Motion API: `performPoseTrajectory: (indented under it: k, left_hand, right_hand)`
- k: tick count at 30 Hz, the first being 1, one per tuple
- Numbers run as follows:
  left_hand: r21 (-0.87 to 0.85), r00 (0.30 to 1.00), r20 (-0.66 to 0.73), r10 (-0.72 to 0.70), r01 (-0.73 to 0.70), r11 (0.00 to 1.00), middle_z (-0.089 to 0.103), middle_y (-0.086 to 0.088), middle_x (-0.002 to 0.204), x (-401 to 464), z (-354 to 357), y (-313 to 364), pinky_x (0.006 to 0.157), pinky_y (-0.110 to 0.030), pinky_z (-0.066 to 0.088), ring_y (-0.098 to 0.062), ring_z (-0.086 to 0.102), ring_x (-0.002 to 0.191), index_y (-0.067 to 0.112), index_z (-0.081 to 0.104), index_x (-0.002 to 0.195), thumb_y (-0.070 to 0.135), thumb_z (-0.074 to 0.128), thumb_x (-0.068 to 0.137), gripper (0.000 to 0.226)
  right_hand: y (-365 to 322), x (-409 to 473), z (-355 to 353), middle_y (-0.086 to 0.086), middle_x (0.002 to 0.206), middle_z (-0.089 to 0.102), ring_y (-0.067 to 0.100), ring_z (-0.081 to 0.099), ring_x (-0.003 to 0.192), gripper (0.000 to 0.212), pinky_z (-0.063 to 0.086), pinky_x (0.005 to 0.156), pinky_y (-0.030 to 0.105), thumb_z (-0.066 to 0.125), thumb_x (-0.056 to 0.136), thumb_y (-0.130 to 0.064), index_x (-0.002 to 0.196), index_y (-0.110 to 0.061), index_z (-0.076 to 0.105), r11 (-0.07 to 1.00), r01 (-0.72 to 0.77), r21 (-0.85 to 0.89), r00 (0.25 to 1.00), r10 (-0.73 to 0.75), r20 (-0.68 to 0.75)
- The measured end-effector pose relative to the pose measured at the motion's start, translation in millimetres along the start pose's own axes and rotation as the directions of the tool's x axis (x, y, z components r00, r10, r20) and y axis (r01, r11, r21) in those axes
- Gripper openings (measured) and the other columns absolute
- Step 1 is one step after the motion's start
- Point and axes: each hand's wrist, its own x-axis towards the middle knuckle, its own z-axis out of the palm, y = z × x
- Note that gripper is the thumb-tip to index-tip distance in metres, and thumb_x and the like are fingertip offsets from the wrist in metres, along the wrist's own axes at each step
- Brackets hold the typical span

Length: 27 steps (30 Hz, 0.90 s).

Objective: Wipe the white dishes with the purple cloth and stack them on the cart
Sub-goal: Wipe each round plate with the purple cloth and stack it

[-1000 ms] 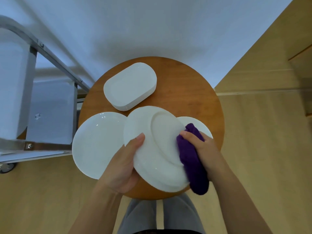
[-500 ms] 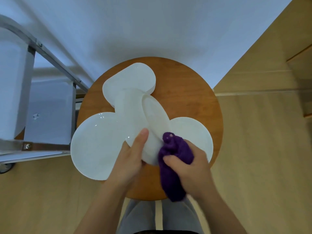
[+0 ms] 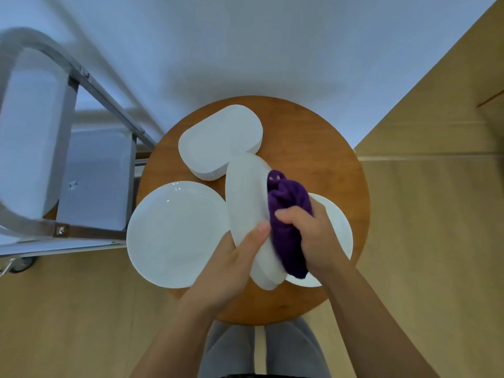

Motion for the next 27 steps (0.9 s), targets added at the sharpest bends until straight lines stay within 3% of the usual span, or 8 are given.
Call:
performPoseTrajectory:
  k: [4, 7, 12, 15, 18, 21, 23, 27]
  left_hand:
    - [-0.076, 0.984, -0.159, -0.081, 0.07, 0.995, 0.064, 0.005, 0.119, 0, 1, -5, 0.092, -0.042, 0.053, -0.019, 0.062, 0.111, 0.044, 0.051, 0.123, 0.068, 0.059, 0.072, 0.056]
    - [-0.108, 0.952, -0.246, -0.181, 0.158, 0.981, 0.062, 0.001, 0.116, 1, -1, -6, 0.098, -0.049, 0.048, -0.023, 0.061, 0.108, 0.034, 0.053, 0.11, 0.067, 0.054, 0.06, 0.06]
    - [0.058, 0.96, -0.274, -0.062, 0.08, 0.995, 0.057, 0.021, 0.107, -4, -8, 1, 0.085, -0.031, 0.053, -0.015, 0.06, 0.101, 0.051, 0.043, 0.106, 0.069, 0.049, 0.059, 0.051]
    - [0.296, 0.986, -0.156, -0.062, 0.107, 0.949, 0.053, 0.021, 0.101, -10, -3, 7, 0.066, -0.012, 0.051, -0.011, 0.058, 0.093, 0.046, 0.043, 0.104, 0.073, 0.041, 0.058, 0.053]
    - [0.665, 0.991, 0.093, -0.091, 0.006, 0.747, 0.058, 0.012, 0.102, -12, 7, 14, 0.072, -0.012, 0.049, -0.008, 0.058, 0.086, 0.04, 0.043, 0.123, 0.07, 0.028, 0.071, 0.062]
    - [0.903, 0.971, 0.216, -0.099, -0.16, 0.398, 0.042, 0.004, 0.143, -6, 6, 15, 0.091, -0.02, 0.043, -0.01, 0.054, 0.114, 0.052, -0.01, 0.14, 0.056, 0.022, 0.093, 0.057]
    - [0.954, 0.954, 0.27, -0.129, -0.248, 0.168, 0.02, -0.005, 0.156, -4, 2, 14, 0.098, -0.027, 0.042, -0.02, 0.047, 0.126, 0.053, -0.037, 0.126, 0.048, 0.019, 0.099, 0.063]
    - [0.95, 0.949, 0.286, -0.132, -0.298, -0.088, 0.009, -0.016, 0.156, 1, -6, 2, 0.109, -0.041, 0.03, -0.031, 0.03, 0.138, 0.035, -0.034, 0.137, 0.044, 0.019, 0.101, 0.065]
  right_hand:
    - [6, -25, -2, -0.018, 0.087, 0.066, 0.007, 0.063, 0.089, 0.049, 0.051, 0.063, 0.017, 0.066, 0.051, -0.04, 0.099, -0.034, 0.059, 0.994, 0.062, -0.094, 0.992, -0.051, 0.114]
    - [15, -43, -6, -0.023, 0.095, 0.064, 0.001, 0.061, 0.093, 0.05, 0.05, 0.063, 0.015, 0.068, 0.056, -0.03, 0.105, -0.037, 0.057, 0.967, 0.064, -0.248, 0.989, -0.028, 0.145]
    - [19, -48, -29, -0.004, 0.064, 0.064, 0.015, 0.062, 0.067, 0.007, 0.046, 0.054, 0.022, 0.062, 0.06, -0.022, 0.066, -0.026, 0.063, 0.976, -0.089, -0.199, 0.992, 0.069, -0.105]
    - [15, -38, -28, -0.003, 0.073, 0.069, 0.02, 0.066, 0.079, 0.011, 0.049, 0.061, 0.031, 0.07, 0.073, -0.023, 0.083, -0.025, 0.066, 0.977, -0.152, 0.151, 0.932, 0.193, -0.306]
    - [-1, -25, -14, 0.0, 0.089, 0.071, 0.02, 0.068, 0.087, 0.051, 0.055, 0.069, 0.034, 0.071, 0.058, -0.049, 0.102, -0.024, 0.064, 0.965, -0.141, 0.221, 0.95, 0.194, -0.245]
    - [-15, -19, -13, 0.005, 0.096, 0.07, 0.024, 0.068, 0.088, 0.073, 0.055, 0.069, 0.035, 0.074, 0.044, -0.053, 0.109, -0.021, 0.06, 0.962, -0.181, 0.207, 0.966, 0.213, -0.146]
    - [-18, -21, -17, 0.004, 0.097, 0.07, 0.026, 0.066, 0.091, 0.077, 0.054, 0.071, 0.036, 0.076, 0.04, -0.053, 0.109, -0.023, 0.059, 0.967, -0.215, 0.134, 0.97, 0.227, -0.088]
    - [0, -25, -8, 0.0, 0.09, 0.071, 0.024, 0.068, 0.086, 0.054, 0.056, 0.07, 0.039, 0.087, 0.049, -0.034, 0.097, -0.027, 0.064, 0.985, -0.151, 0.082, 0.96, 0.166, -0.225]
